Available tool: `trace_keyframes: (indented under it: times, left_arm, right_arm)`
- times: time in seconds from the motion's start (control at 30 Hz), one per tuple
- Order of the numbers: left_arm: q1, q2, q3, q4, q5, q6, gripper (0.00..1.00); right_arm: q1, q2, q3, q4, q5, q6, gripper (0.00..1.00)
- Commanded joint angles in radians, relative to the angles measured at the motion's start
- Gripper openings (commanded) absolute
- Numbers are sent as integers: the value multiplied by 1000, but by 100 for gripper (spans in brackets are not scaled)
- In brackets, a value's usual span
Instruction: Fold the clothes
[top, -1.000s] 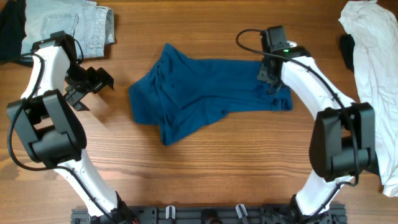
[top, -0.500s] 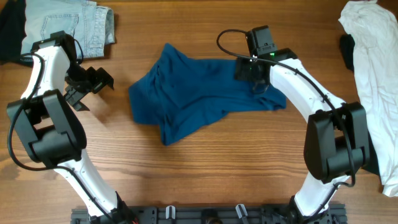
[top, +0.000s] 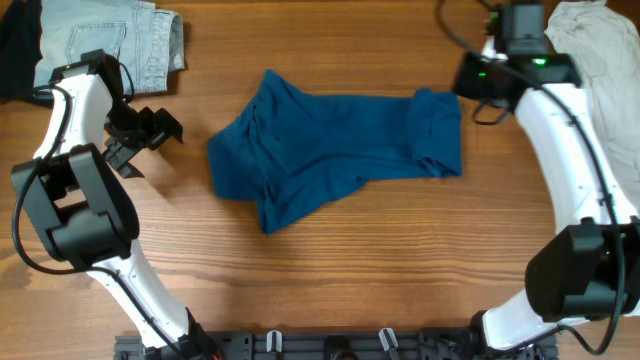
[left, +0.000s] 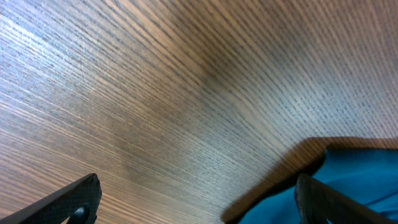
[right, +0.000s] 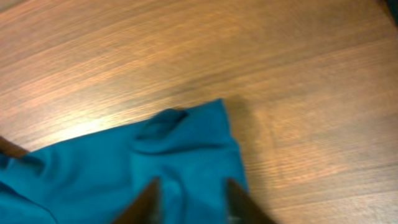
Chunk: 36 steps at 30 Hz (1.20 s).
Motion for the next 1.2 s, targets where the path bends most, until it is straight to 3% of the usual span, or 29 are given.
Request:
trace_keyframes:
  times: [0.0,0.2,0.5,0.7,0.87,1.17]
  left_arm:
    - [-5,-20,-5,16,-12,5,100]
    - [-5,-20,-5,19,-13,5,100]
    - [-5,-20,-5,15,-13,5,100]
    - [-5,-20,-5,11,-13,5,100]
    - [-5,-20,-5,7,-13,5,100]
    - [-5,-20,-5,3,-13,5,100]
  right_arm:
    - [-23,45,-45,-11,-214,-71,4]
    - [23,107,-177,-17,-389,-132,4]
    - [107,249,-285,34,-299,-121,4]
    - [109,243,-255,47,-294,-114,4]
    - [97,139,-155,36,-269,-95,4]
    - [75,71,-76,82,-269,-95,19]
